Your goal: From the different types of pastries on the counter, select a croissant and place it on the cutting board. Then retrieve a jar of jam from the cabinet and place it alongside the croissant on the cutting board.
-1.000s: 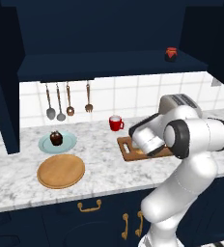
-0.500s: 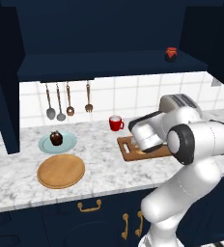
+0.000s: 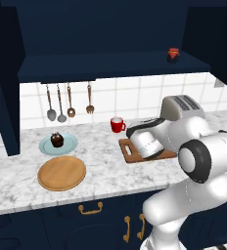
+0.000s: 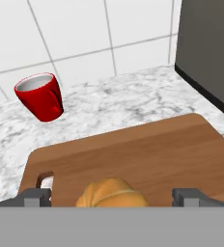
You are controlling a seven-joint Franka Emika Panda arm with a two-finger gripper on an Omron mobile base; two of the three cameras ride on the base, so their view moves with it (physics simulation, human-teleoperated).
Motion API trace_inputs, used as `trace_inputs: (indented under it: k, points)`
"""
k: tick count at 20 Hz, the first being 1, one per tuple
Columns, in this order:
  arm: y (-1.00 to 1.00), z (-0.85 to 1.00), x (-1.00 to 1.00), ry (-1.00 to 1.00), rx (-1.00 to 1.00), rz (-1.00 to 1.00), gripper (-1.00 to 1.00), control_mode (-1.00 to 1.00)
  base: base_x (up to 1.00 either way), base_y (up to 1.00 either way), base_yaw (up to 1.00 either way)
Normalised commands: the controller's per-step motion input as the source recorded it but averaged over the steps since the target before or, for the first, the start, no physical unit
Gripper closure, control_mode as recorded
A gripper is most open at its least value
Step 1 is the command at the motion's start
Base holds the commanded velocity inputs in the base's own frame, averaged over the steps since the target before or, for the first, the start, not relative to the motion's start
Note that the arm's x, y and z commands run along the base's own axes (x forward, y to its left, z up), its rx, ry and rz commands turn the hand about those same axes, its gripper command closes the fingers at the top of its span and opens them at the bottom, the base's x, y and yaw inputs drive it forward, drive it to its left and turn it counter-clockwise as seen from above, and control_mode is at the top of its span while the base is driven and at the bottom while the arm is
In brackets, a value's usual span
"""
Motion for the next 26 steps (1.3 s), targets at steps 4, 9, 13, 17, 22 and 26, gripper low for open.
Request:
trace_inputs:
  k: [4, 9, 13, 17, 22, 26]
  points:
    - [0.0, 1.0, -0.03, -0.15, 0.0, -0.12, -1.0, -1.0, 0.0, 0.0, 0.0]
    - [0.0, 0.83, -0.26, -0.21, -0.03, 0.01, -1.0, -1.0, 0.0, 0.0, 0.0]
    - [0.05, 0.14, -0.74, -0.33, -0.05, 0.0, -1.0, -1.0, 0.0, 0.0, 0.0]
    - [0.0, 0.81, -0.13, -0.16, 0.0, 0.01, -1.0, -1.0, 0.0, 0.0, 0.0]
    - [0.0, 0.71, -0.2, -0.1, 0.0, 0.0, -1.0, -1.0, 0.0, 0.0, 0.0]
    - [0.0, 0.65, -0.06, -0.02, 0.0, 0.0, -1.0, -1.0, 0.0, 0.0, 0.0]
